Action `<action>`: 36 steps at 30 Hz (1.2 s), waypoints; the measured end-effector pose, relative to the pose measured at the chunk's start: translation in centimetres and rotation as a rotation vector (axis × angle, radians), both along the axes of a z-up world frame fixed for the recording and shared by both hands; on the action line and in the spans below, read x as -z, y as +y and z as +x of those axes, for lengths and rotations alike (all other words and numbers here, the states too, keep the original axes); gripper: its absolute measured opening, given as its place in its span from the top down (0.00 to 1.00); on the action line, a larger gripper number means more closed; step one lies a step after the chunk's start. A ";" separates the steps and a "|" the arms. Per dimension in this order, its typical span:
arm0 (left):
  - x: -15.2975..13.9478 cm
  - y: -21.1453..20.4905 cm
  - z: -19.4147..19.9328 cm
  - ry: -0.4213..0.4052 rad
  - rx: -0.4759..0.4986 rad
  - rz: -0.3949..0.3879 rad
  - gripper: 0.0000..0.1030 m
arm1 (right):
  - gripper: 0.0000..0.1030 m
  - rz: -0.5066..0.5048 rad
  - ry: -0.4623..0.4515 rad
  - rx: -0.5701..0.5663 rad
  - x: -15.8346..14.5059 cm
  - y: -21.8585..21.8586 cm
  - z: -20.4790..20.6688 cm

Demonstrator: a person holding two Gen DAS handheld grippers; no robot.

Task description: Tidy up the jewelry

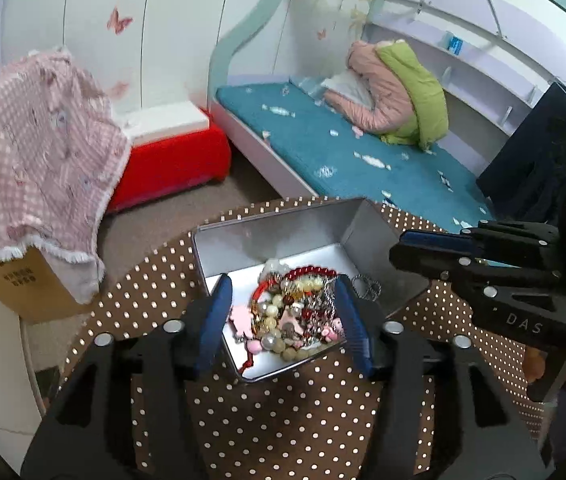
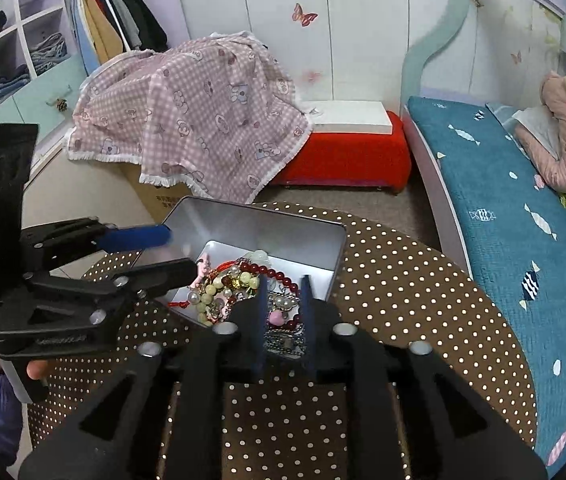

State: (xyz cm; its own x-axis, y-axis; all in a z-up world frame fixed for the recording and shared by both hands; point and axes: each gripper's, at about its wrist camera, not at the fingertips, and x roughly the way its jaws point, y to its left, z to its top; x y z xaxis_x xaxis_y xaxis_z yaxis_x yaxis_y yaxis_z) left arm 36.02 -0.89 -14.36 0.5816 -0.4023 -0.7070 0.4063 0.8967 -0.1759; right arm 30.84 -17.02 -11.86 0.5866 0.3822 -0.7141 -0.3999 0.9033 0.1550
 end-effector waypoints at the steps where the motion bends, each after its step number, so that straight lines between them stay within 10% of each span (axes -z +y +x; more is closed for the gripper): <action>1: -0.1 0.0 -0.1 0.001 0.000 0.000 0.47 | 0.79 -0.002 -0.004 0.004 -0.1 -0.2 -0.1; 12: -1.9 1.7 -3.1 -0.018 -0.052 -0.057 0.42 | 0.65 0.013 -0.017 0.033 -0.4 -1.4 -2.5; 19: -5.7 3.0 -10.0 -0.168 -0.180 -0.071 0.11 | 0.41 -0.009 -0.147 0.040 -3.2 -0.6 -8.7; 36: -14.0 1.6 -29.5 -0.520 -0.248 -0.022 0.05 | 0.13 0.123 -0.469 0.101 -10.5 -1.6 -25.5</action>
State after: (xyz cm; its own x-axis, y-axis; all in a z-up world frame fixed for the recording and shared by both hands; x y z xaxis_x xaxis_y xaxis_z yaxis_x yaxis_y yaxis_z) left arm 6.53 0.67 -0.40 0.9293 -0.2210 -0.2960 0.2226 0.9745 -0.0287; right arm 5.37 -18.59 -1.38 0.8723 0.3722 -0.3170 -0.3640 0.9273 0.0872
